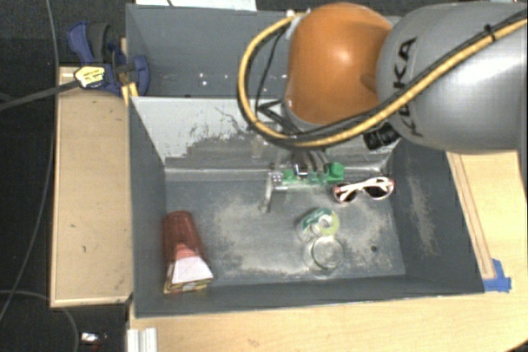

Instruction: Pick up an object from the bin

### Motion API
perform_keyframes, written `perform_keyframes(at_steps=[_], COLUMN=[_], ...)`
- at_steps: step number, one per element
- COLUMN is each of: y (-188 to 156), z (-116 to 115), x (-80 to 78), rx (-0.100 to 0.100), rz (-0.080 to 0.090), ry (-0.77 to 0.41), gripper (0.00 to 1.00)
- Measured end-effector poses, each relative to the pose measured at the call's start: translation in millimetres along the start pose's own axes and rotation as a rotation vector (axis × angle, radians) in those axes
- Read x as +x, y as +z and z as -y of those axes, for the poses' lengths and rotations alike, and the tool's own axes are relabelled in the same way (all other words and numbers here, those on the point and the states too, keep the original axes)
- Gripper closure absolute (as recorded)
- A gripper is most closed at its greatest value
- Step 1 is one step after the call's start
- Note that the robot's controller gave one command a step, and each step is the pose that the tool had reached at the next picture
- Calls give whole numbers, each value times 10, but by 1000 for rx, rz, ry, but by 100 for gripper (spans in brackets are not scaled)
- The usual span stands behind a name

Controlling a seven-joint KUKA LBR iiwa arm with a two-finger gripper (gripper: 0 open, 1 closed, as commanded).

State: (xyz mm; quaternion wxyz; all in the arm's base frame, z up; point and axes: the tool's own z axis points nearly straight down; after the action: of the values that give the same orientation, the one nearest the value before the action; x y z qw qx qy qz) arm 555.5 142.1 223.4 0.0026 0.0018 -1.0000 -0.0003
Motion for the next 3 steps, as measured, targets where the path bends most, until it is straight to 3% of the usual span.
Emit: perform_keyframes(at_steps=[1,2,3], y=[-44,905,609], z=[11,1444,1746], x=[-16,-74,179], rx=[-1,-1,-6], rz=[8,9,20], ry=[6,75,75], gripper=[0,0,0])
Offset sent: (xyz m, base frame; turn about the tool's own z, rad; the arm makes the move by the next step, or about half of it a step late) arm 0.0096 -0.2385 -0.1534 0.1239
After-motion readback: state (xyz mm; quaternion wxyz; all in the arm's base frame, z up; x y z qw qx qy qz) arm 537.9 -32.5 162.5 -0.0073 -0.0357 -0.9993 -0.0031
